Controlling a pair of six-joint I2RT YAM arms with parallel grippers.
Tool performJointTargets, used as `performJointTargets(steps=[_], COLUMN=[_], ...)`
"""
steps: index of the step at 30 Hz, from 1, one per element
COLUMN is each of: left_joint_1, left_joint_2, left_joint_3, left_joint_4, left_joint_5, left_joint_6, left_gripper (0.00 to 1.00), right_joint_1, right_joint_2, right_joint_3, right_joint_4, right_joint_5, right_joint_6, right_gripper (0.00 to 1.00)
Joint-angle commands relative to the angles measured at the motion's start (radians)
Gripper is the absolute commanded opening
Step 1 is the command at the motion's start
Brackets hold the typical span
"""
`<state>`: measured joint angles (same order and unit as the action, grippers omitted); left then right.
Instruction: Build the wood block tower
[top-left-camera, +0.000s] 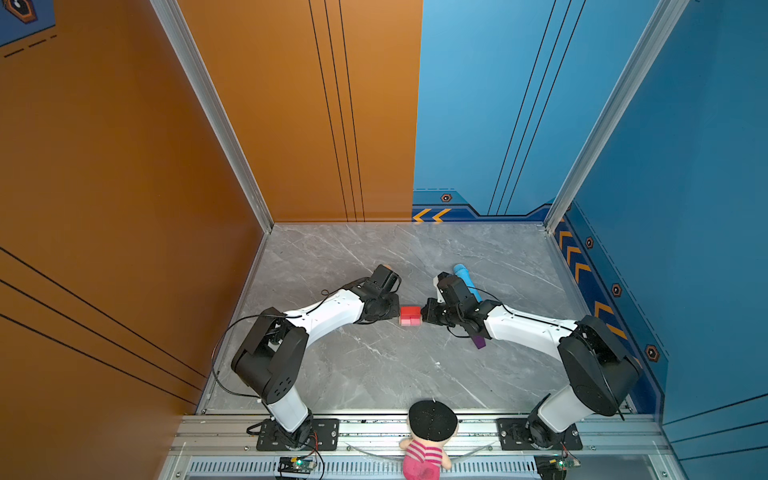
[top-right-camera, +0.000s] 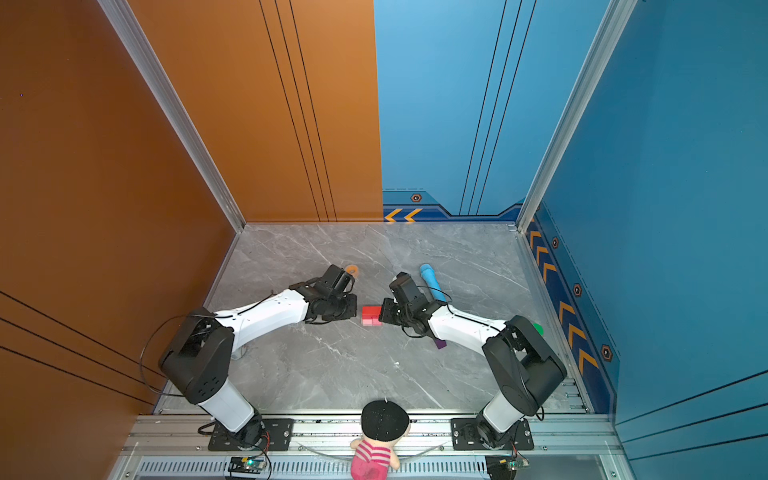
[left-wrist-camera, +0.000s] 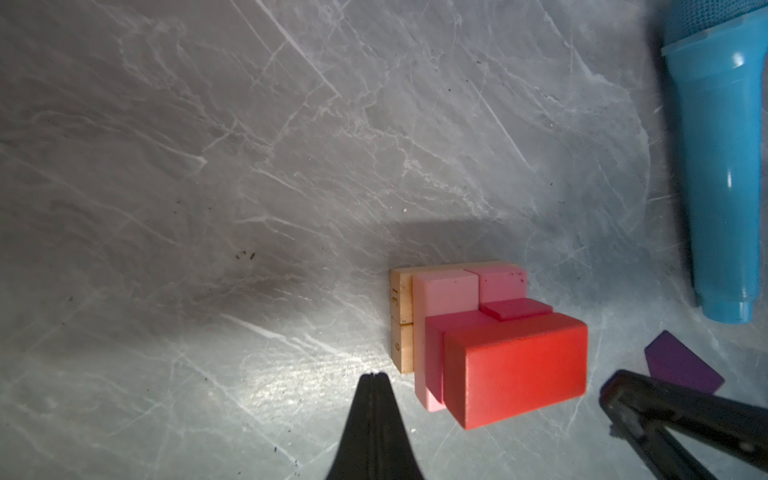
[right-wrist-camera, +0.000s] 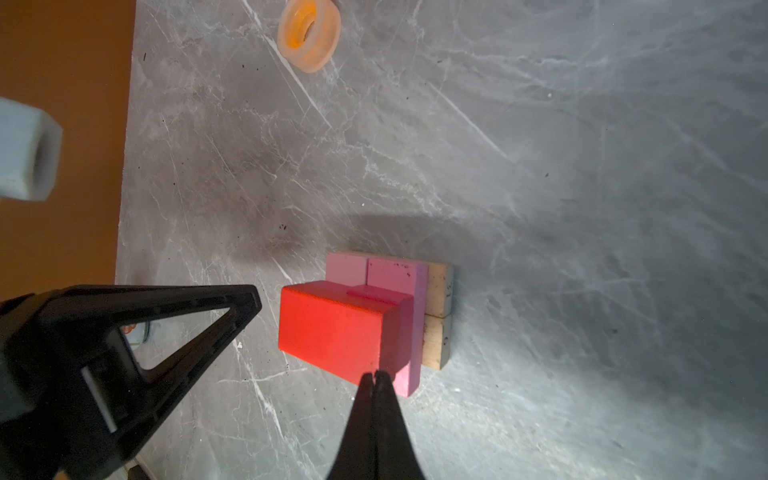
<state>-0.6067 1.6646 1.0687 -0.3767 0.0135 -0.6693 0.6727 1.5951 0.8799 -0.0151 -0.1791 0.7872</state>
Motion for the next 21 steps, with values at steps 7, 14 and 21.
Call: performJointTargets(steps=[7,14,21], left_joint_1=[0.006,0.005,0.004], left_joint_2=[0.012,0.008,0.018], left_joint_3=[0.029,0.034,0.052], left_joint_4=[-0.004,-0.004,-0.004], left_joint_5=[0.020,0.024,0.031], left_joint_6=[0.022,0.022,0.024], left_gripper=[0.00,0.00,0.00], right_joint_1=[-0.010,-0.010,-0.018], right_joint_2=[0.016,0.018,0.018], right_joint_3=[0.031,0.033,0.032], right_joint_4=[-0.028,-0.039,-0.048], right_joint_5=[-0.001,0.007,0.016], right_joint_6=[0.011,0.012,0.018], right_gripper=[0.00,0.00,0.00])
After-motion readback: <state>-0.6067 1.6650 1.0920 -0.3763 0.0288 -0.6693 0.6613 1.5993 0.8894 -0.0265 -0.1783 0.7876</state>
